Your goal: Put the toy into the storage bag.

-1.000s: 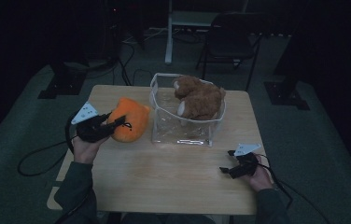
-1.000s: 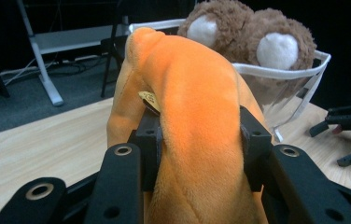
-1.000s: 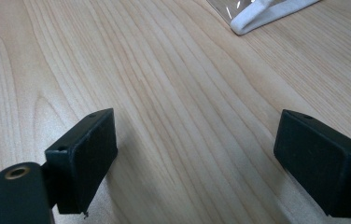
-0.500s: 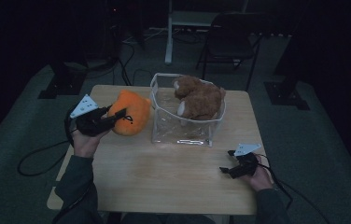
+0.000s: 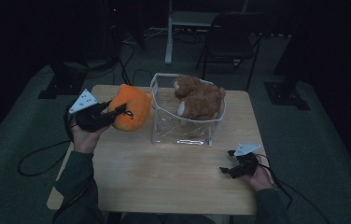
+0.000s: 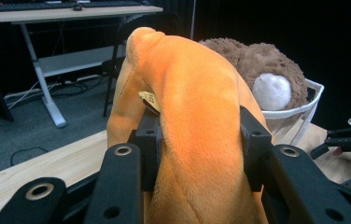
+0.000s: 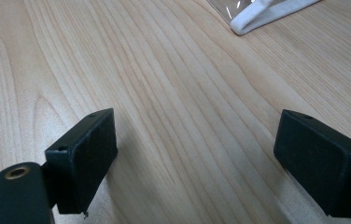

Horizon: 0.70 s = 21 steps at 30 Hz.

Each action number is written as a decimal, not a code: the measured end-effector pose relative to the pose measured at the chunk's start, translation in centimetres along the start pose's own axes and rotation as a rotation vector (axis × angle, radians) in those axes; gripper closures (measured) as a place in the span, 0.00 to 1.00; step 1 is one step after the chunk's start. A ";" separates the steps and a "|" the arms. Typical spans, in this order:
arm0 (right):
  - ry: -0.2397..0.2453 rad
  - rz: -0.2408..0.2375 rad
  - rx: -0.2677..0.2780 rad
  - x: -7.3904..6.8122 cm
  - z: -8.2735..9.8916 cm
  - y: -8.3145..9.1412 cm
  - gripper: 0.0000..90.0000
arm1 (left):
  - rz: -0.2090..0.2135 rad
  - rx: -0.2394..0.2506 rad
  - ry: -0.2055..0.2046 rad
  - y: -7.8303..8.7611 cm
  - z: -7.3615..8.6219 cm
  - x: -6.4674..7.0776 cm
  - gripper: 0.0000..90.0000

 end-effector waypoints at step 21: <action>-0.002 0.000 0.000 0.0 0.0 0.0 0.14 | -0.005 0.030 -0.008 0.2 -1.4 0.0 0.69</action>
Point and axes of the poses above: each handheld gripper's, and its own axes: y roughly backward along the jaws, z roughly out of its underside, x roughly to its right, the point moved 7 cm from there along -y, roughly forward along the jaws, and after that the axes turned 12 degrees about -z, right-handed, at the moved point
